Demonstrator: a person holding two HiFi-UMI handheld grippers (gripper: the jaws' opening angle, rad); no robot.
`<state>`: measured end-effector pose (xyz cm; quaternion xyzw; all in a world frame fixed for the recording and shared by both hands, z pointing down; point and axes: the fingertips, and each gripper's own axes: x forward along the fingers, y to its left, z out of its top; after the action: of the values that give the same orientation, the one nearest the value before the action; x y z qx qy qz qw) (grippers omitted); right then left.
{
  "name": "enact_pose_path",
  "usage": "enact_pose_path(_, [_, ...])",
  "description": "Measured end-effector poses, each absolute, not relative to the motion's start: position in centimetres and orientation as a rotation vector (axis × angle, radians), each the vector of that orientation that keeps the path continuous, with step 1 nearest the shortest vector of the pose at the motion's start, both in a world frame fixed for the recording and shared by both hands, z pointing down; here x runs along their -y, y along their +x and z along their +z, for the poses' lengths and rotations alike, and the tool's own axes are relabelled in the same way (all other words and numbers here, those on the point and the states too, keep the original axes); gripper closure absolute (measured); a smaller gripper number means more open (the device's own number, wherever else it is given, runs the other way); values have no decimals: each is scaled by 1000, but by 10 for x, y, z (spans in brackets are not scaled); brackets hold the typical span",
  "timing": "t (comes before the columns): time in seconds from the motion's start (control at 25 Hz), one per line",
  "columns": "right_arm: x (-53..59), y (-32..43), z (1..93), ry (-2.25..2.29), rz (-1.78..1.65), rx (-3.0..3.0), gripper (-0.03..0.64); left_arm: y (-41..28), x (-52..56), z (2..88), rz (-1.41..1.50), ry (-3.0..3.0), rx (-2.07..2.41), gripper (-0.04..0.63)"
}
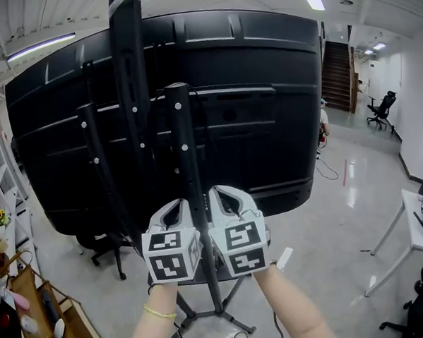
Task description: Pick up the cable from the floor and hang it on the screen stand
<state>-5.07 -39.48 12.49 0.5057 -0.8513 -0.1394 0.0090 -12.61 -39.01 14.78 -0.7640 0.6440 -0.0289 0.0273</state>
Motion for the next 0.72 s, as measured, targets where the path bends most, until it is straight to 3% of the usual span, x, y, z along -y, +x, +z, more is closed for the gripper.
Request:
enact_pose_path(0.36, [348,-40,255,1570,-142,2648,617,-107,337,253,-81,-2442,-1964,588])
enact_pose_path(0.72, [315,-21,285,1564,-91,2632,618,-99,310,293,-112,-2512,-2001,588])
